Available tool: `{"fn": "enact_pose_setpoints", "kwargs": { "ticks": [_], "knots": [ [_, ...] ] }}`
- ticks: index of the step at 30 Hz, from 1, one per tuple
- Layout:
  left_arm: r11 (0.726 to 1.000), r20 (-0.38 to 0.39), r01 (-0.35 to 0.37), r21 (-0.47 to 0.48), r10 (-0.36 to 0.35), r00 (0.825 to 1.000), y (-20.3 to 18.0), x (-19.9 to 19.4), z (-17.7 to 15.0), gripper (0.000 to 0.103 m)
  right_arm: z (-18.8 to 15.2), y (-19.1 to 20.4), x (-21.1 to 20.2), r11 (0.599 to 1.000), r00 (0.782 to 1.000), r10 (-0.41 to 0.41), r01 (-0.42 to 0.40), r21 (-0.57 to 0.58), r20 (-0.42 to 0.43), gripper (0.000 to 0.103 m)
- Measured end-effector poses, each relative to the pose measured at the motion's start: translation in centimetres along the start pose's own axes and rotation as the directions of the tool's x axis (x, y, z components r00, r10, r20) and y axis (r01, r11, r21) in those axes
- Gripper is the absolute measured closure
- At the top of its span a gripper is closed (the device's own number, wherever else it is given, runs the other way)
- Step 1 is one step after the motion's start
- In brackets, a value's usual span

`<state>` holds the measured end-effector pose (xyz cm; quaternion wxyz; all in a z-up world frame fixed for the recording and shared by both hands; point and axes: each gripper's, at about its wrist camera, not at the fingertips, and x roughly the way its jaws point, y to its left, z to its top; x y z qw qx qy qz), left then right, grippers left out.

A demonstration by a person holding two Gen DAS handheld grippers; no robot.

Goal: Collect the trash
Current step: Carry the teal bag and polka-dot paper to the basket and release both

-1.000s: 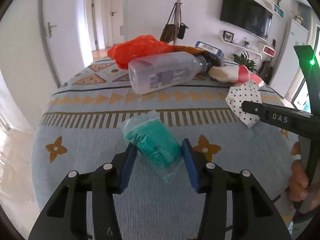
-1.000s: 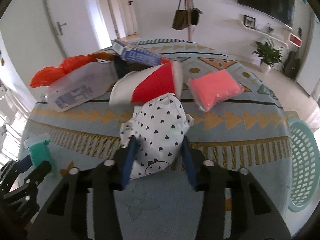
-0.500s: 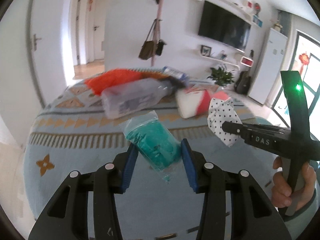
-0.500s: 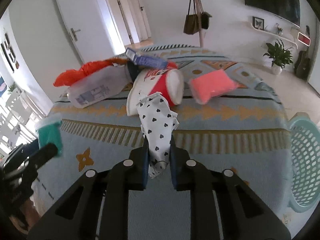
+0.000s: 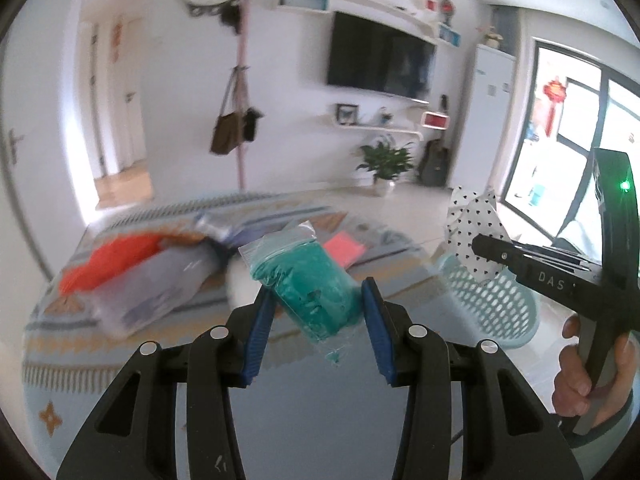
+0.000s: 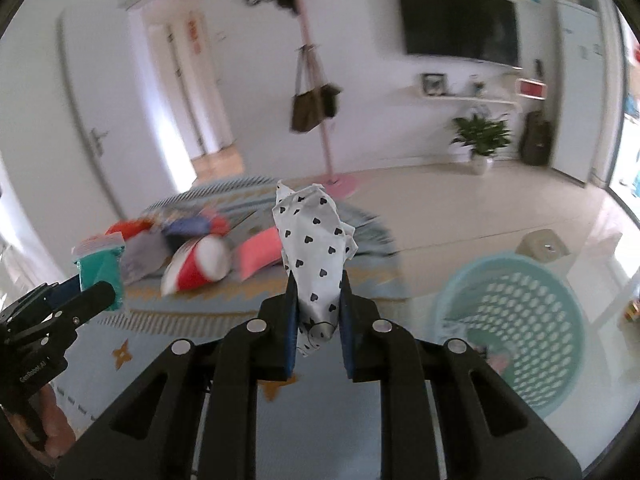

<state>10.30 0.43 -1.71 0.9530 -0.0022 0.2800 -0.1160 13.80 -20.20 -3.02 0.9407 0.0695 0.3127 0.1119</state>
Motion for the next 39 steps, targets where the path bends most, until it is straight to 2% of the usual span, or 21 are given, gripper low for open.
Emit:
{"fn": "enact_pose_setpoints", "kwargs": {
  "ticks": [10,17,20,23,25,26,28,29,34,35,37,39],
  "knots": [
    [0.985,0.001,0.129,0.111,-0.13,0.992,-8.5,4.3,3.6,0.061,0.1,-9.8,-2.9,0.976,0.987,-0.148,0.136,0.173,0.059,0.088],
    [0.963,-0.076,0.234,0.137,-0.225,0.971,-12.9,9.4,4.7,0.061,-1.6,-15.9,-1.4,0.933,0.975,-0.221,0.217,0.287,-0.02,0.088],
    [0.95,-0.122,0.281,0.138,-0.265,0.956,-14.4,11.7,4.7,0.061,-2.8,-18.4,0.1,0.901,0.959,-0.264,0.283,0.329,-0.1,0.088],
    [0.938,-0.174,0.319,0.137,-0.294,0.94,-15.9,13.9,4.0,0.061,-4.1,-19.8,1.5,0.884,0.949,-0.274,0.313,0.347,-0.159,0.088],
    [0.927,-0.224,0.353,0.129,-0.32,0.921,-16.7,15.5,3.3,0.06,-4.9,-20.6,2.5,0.875,0.937,-0.287,0.341,0.344,-0.198,0.088],
    [0.92,-0.248,0.372,0.122,-0.335,0.909,-17.0,16.2,3.1,0.06,-5.3,-20.9,3.0,0.871,0.929,-0.297,0.358,0.336,-0.22,0.088],
    [0.891,-0.332,0.45,0.069,-0.404,0.852,-17.4,18.3,2.3,0.06,-5.9,-21.1,3.7,0.868,0.922,-0.303,0.372,0.33,-0.242,0.088],
    [0.885,-0.361,0.463,0.056,-0.414,0.835,-17.7,19.3,1.9,0.06,-6.1,-21.1,4.2,0.867,0.92,-0.299,0.374,0.33,-0.254,0.088],
    [0.884,-0.416,0.468,0.027,-0.415,0.809,-18.2,21.7,0.5,0.059,-7.1,-21.2,5.9,0.859,0.904,-0.298,0.394,0.326,-0.307,0.087],
    [0.885,-0.419,0.466,0.022,-0.415,0.808,-18.3,22.0,0.4,0.058,-7.2,-21.1,6.0,0.858,0.903,-0.299,0.396,0.327,-0.309,0.086],
    [0.893,-0.417,0.45,0.026,-0.399,0.816,-18.4,22.3,0.3,0.049,-7.4,-21.2,6.2,0.859,0.904,-0.288,0.389,0.333,-0.314,0.085],
    [0.89,-0.416,0.456,0.022,-0.407,0.813,-18.5,22.3,0.3,0.044,-7.4,-21.1,6.1,0.86,0.905,-0.287,0.387,0.332,-0.313,0.083]
  ]
}}
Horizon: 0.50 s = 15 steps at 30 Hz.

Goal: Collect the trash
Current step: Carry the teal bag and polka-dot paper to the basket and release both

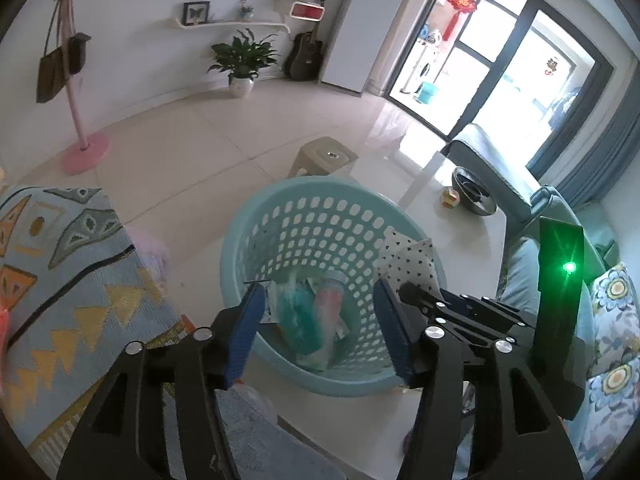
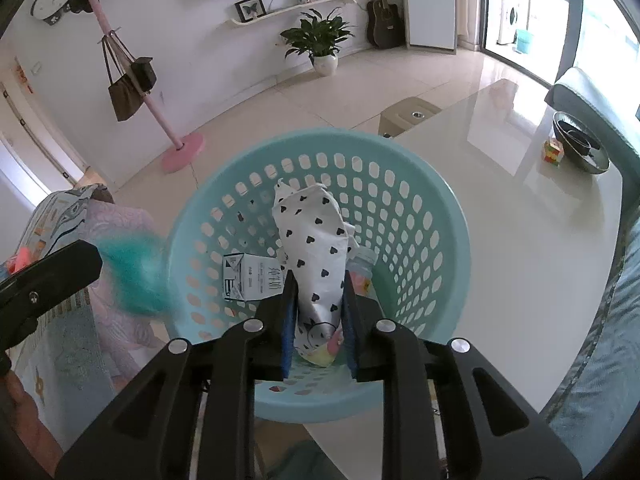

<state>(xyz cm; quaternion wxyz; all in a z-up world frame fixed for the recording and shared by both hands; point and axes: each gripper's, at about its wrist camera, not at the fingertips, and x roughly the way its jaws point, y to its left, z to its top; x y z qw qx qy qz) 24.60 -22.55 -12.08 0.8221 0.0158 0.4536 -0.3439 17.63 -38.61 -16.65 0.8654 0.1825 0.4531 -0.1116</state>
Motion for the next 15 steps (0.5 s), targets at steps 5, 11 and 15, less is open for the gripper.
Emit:
{"fn": "enact_pose_setpoints", "kwargs": {
  "ticks": [5,11,15],
  "knots": [
    [1.0,0.011,-0.005,-0.027,0.005,1.0,-0.4,-0.6,-0.2,0.025,0.1,-0.5,-0.3,1.0,1.0,0.013,-0.013,0.015,0.006,0.058],
    [0.999,0.035,0.005,-0.051,-0.003,0.999,0.5,-2.4,-1.1,0.025,-0.1,-0.3,-1.2,1.0,1.0,0.025,-0.025,0.017,0.014,0.053],
    [0.998,0.063,-0.003,-0.06,0.007,0.998,0.9,-3.7,-1.8,0.025,-0.2,0.7,-2.2,0.999,0.999,0.036,-0.036,-0.007,0.026,0.053]
  ]
}}
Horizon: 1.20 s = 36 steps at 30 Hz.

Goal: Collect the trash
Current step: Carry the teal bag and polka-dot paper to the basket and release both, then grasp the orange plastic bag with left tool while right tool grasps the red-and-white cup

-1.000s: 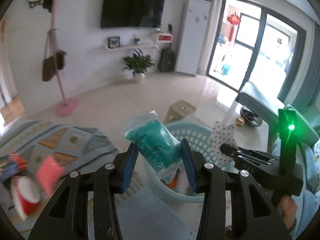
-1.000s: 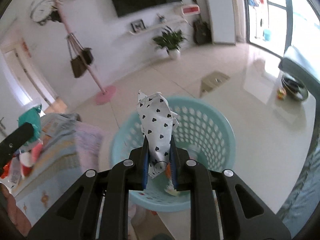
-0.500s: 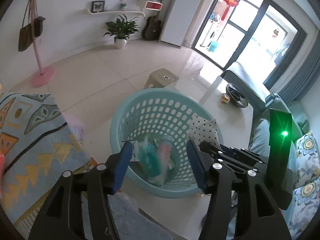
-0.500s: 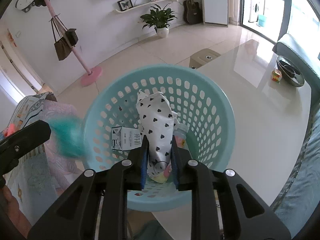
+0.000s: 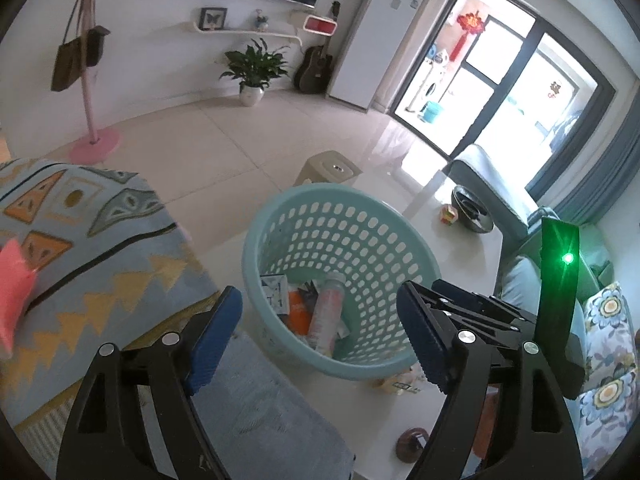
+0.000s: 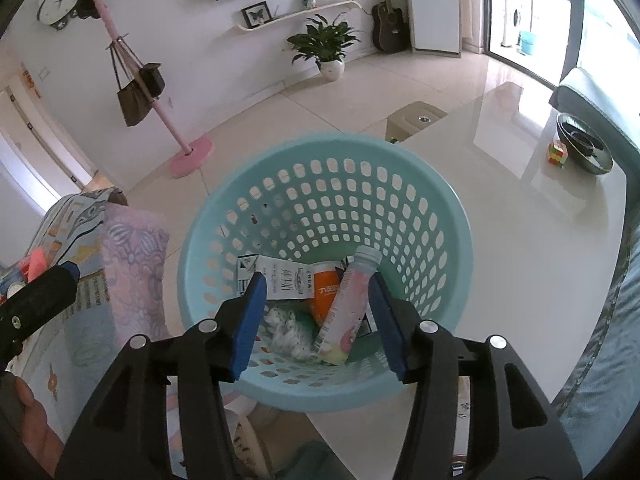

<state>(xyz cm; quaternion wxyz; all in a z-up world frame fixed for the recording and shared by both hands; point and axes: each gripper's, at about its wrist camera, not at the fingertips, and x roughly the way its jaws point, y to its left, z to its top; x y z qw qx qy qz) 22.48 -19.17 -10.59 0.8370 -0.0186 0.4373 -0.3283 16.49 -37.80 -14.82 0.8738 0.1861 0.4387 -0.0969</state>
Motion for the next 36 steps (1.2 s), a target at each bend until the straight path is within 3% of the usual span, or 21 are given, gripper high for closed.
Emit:
{"fn": "enact_pose_setpoints", "kwargs": {
  "ticks": [9,13,20,25,30,34,36],
  "knots": [
    [0.999,0.084,-0.017,-0.031,0.019,0.996,1.1,-4.8,-2.3,0.03,-0.3,4.1,-3.2,0.993,0.998,0.033,-0.026,-0.111,0.059,0.053],
    [0.998,0.132,-0.045,-0.04,0.05,0.99,1.7,-7.8,-3.4,0.03,-0.7,7.1,-5.4,0.979,0.991,0.086,-0.066,-0.191,0.101,0.053],
    [0.989,0.234,-0.107,-0.097,0.128,0.964,3.8,-13.7,-5.2,0.03,-2.2,13.8,-8.1,0.929,0.973,0.19,-0.136,-0.343,0.13,0.053],
    [0.97,0.302,-0.183,-0.157,0.224,0.927,6.3,-18.5,-6.3,0.03,-3.7,18.5,-8.8,0.894,0.961,0.253,-0.188,-0.406,0.112,0.049],
    [0.933,0.358,-0.264,-0.245,0.34,0.87,9.6,-23.7,-7.7,0.028,-5.7,23.9,-8.3,0.846,0.937,0.348,-0.303,-0.439,0.024,0.044],
    [0.887,0.364,-0.335,-0.319,0.441,0.821,13.1,-27.6,-8.5,0.019,-6.8,27.9,-8.1,0.821,0.931,0.365,-0.321,-0.471,0.003,0.034],
    [0.851,0.358,-0.38,-0.363,0.504,0.786,15.2,-29.5,-8.8,0.016,-7.1,29.7,-7.7,0.822,0.929,0.371,-0.331,-0.464,-0.005,0.029]
  ]
}}
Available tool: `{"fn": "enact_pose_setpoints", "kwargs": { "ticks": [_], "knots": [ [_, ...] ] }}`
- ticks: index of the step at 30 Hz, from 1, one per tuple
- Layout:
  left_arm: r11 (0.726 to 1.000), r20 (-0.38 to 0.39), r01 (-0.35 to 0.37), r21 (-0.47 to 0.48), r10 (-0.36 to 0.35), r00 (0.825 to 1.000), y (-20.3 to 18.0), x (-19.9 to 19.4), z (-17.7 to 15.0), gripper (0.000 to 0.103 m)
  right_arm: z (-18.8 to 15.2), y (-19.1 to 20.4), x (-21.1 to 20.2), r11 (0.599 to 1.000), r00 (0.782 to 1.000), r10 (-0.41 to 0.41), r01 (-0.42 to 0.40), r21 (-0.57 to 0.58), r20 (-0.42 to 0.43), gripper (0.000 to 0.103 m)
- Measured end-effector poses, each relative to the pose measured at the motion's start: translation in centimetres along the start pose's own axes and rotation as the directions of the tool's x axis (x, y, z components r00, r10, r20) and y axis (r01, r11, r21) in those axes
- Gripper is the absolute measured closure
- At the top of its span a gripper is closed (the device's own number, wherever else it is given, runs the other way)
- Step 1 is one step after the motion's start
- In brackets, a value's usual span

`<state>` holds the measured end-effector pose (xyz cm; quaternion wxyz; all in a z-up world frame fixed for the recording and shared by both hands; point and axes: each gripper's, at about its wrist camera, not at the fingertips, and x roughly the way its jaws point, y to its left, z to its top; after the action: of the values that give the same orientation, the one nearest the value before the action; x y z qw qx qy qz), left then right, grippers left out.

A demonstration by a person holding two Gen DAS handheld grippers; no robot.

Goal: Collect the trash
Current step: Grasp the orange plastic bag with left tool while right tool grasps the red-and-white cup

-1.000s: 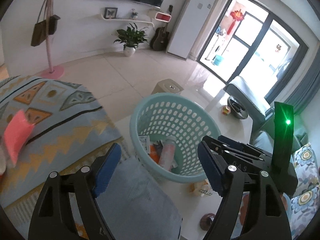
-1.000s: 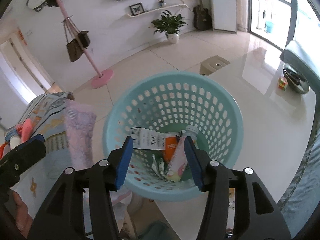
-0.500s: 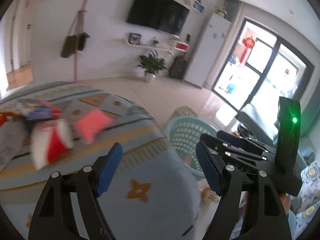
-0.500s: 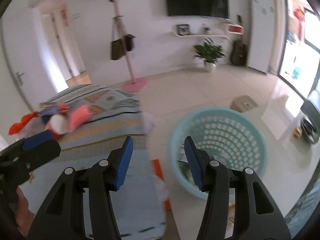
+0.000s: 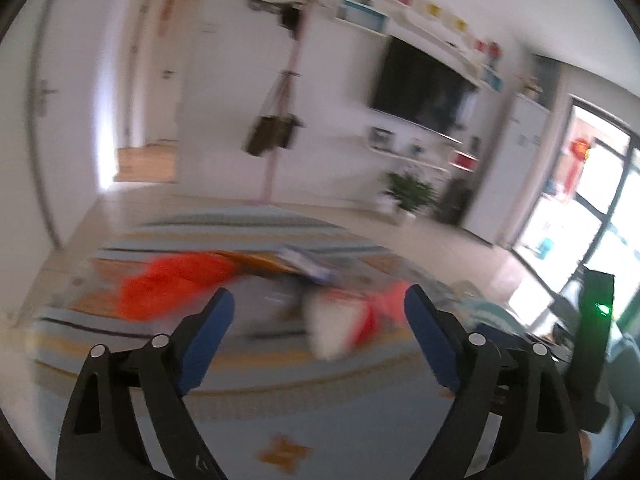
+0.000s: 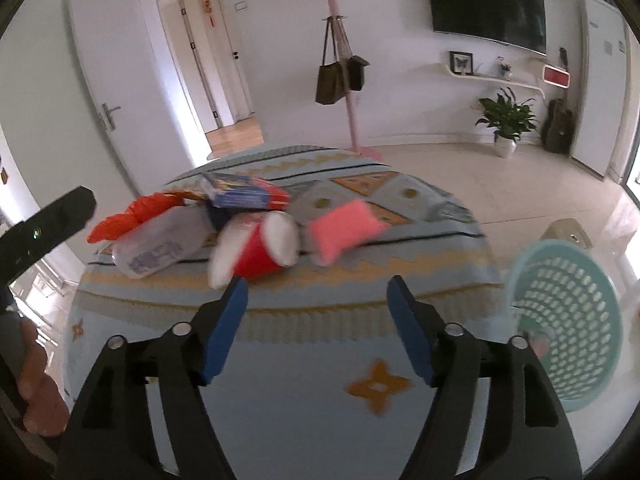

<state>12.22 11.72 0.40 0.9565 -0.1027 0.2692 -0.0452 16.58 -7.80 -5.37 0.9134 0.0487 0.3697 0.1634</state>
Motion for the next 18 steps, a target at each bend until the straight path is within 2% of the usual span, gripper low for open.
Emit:
{"fn": "enact_pose_setpoints", "kwargs": {
  "ticks": [1,5,8,13,15,17,18],
  "knots": [
    [1.0,0.002,-0.018,-0.014,0.018,1.0,1.2,-0.1,0.4,0.013,0.2,0.7,0.5,1.0,1.0,0.008,-0.008,0.0,-0.006,0.028],
    [0.992,-0.033,-0.105,-0.065,0.103,0.994,6.4,1.4,2.1,0.013,1.0,3.2,2.5,1.0,1.0,-0.001,0.001,-0.023,-0.017,0.025],
    [0.988,-0.093,-0.127,-0.085,0.119,0.989,9.0,3.6,2.5,0.013,1.4,4.8,3.9,0.998,0.999,-0.046,0.046,-0.049,-0.002,0.022],
    [0.976,-0.181,-0.107,-0.191,0.072,0.981,12.6,7.4,2.2,0.014,1.6,6.1,6.6,0.992,0.994,-0.113,0.112,-0.064,-0.006,0.018],
    [0.973,-0.206,-0.114,-0.2,0.071,0.976,13.1,8.2,2.0,0.016,1.3,6.4,7.5,0.986,0.988,-0.154,0.154,-0.069,-0.002,0.018],
    [0.969,-0.199,-0.114,-0.219,0.07,0.978,13.5,8.6,1.7,0.016,0.8,6.7,8.5,0.985,0.987,-0.161,0.16,-0.065,-0.017,0.018],
    [0.967,-0.2,-0.085,-0.239,0.036,0.979,13.7,8.9,1.5,0.016,0.7,6.8,8.9,0.986,0.987,-0.156,0.154,-0.065,-0.024,0.018]
  ]
}}
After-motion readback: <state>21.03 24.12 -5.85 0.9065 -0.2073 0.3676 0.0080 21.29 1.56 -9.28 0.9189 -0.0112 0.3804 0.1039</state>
